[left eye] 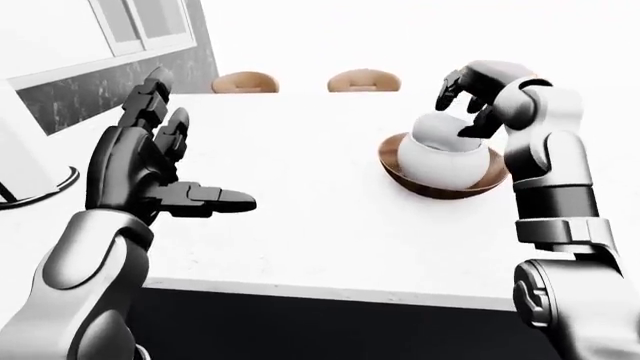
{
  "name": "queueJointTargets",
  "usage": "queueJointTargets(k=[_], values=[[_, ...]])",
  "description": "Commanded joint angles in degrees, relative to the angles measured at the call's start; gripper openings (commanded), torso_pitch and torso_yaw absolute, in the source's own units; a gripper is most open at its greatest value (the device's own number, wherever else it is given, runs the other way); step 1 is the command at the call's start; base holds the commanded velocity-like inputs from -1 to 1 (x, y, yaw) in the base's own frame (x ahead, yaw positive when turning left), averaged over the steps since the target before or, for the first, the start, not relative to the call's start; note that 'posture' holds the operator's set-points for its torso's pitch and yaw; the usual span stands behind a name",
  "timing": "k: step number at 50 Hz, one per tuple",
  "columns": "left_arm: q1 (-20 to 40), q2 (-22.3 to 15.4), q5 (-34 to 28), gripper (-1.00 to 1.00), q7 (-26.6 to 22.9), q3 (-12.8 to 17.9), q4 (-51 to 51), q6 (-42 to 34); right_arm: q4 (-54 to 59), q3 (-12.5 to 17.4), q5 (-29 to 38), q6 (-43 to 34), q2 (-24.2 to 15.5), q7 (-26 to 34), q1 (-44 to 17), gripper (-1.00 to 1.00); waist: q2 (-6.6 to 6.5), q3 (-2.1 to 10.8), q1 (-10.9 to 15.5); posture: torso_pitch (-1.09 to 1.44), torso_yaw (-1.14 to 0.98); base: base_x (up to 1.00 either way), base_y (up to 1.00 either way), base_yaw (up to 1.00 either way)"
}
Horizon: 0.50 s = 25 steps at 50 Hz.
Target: Stack the bowls from largest to smallest.
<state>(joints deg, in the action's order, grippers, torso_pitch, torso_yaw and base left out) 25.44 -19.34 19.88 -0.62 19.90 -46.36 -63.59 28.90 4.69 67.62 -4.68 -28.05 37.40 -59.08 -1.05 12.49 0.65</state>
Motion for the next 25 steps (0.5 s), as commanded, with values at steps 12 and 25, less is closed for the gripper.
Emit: queueJointTargets(k=[12,25], values=[[1.6,-0.7,0.5,1.0,0.5,0.5,-1.3,1.2,-11.0,2.9,-1.9,0.9,-4.5,6.9,-4.0,-0.04,0.09,0.59,-0.1,-0.3,0.0,0.0,0.0,0.0],[4.7,-2.5,2.9,1.0,1.9,2.2,-2.1,-2.3,-42.7,17.4,-18.8,-3.6,-18.1,19.0,15.0,-0.03,1.31,0.22,0.2,-0.3,0.0,0.0,0.0,0.0]])
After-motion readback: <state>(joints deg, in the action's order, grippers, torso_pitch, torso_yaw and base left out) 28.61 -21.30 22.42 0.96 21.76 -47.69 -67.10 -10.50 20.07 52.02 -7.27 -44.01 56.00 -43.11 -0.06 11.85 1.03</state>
